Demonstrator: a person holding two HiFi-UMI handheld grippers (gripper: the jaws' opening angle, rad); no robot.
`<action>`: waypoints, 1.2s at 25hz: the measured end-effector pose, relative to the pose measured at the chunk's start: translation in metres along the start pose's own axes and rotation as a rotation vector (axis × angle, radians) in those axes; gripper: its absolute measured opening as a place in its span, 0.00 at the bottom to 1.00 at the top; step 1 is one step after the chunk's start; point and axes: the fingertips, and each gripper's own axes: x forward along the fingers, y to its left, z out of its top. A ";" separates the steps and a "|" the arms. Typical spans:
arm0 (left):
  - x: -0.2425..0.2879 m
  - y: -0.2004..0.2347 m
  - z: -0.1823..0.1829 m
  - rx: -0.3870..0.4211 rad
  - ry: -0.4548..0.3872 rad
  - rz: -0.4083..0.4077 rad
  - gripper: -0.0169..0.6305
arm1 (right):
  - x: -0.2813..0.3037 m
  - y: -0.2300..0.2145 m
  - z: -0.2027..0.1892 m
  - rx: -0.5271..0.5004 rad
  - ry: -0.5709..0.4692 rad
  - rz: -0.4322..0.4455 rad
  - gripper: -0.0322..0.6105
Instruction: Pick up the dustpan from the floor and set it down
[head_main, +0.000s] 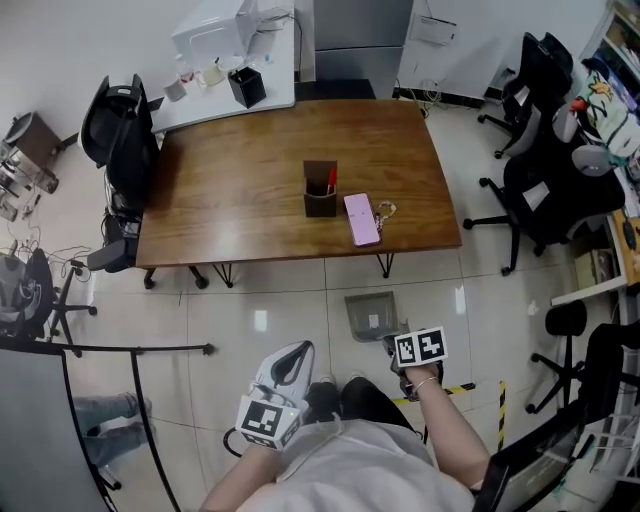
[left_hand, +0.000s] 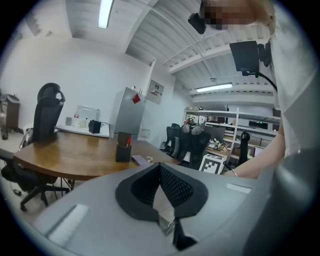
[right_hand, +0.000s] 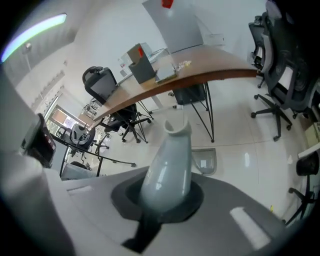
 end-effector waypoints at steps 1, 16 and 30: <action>-0.007 -0.006 0.007 0.011 -0.002 -0.017 0.05 | -0.017 0.010 -0.004 -0.001 -0.014 0.003 0.06; -0.096 -0.130 0.003 0.104 -0.114 -0.002 0.05 | -0.154 0.081 -0.130 -0.132 -0.191 0.130 0.06; -0.186 -0.242 -0.035 0.120 -0.157 0.023 0.05 | -0.198 0.084 -0.274 -0.185 -0.118 0.186 0.06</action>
